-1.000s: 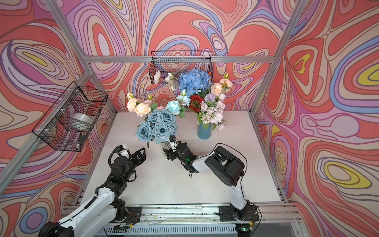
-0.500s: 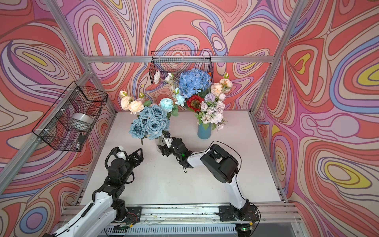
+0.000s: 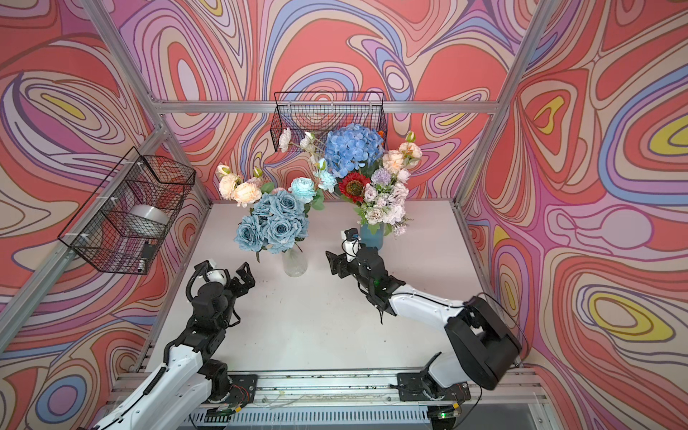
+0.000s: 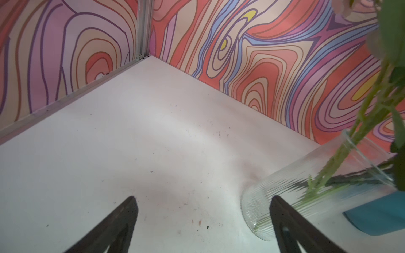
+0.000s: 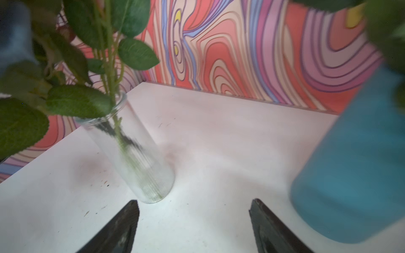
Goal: Arrange the flowers into the vase
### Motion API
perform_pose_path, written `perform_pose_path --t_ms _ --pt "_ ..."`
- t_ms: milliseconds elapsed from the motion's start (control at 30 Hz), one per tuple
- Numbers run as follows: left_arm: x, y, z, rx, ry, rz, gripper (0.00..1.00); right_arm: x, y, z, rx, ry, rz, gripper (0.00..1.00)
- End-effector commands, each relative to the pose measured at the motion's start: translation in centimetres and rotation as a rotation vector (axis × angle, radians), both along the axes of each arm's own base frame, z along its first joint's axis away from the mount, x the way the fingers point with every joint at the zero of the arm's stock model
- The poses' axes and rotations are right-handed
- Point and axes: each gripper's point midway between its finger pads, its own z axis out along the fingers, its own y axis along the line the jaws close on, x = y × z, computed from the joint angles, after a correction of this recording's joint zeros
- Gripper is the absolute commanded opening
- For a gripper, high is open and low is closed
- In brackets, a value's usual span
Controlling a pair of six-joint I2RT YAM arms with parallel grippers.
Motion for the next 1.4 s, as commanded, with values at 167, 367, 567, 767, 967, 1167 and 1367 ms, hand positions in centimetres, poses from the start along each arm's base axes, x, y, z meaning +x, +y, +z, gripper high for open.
perform_pose_path --t_ms 167,367,567,767,967,1167,1367 --pt "2.3 2.1 1.7 0.272 -0.005 0.093 0.96 0.2 -11.7 -3.4 -0.17 0.101 -0.342 0.86" --pt "3.6 2.2 -0.2 0.371 0.039 0.087 0.97 2.2 -17.9 -5.4 -0.238 0.09 -0.494 0.86" --pt "4.4 2.2 -2.0 0.45 0.068 0.071 0.97 4.0 -22.5 -8.2 -0.256 0.118 -0.574 0.87" --pt "6.0 1.7 -4.0 0.458 0.102 -0.006 0.98 5.6 -24.7 -8.5 -0.233 -0.028 -0.625 0.87" --pt "6.1 2.0 -4.1 0.424 0.033 -0.071 0.98 7.0 -25.3 -10.7 -0.161 0.012 -0.586 0.86" --pt "6.7 1.8 -6.0 0.396 -0.022 -0.113 0.98 6.6 -26.0 -11.3 -0.137 0.002 -0.605 0.87" --pt "7.9 1.6 -6.9 0.397 0.046 -0.148 0.99 6.6 -26.1 -11.1 -0.141 -0.007 -0.613 0.98"
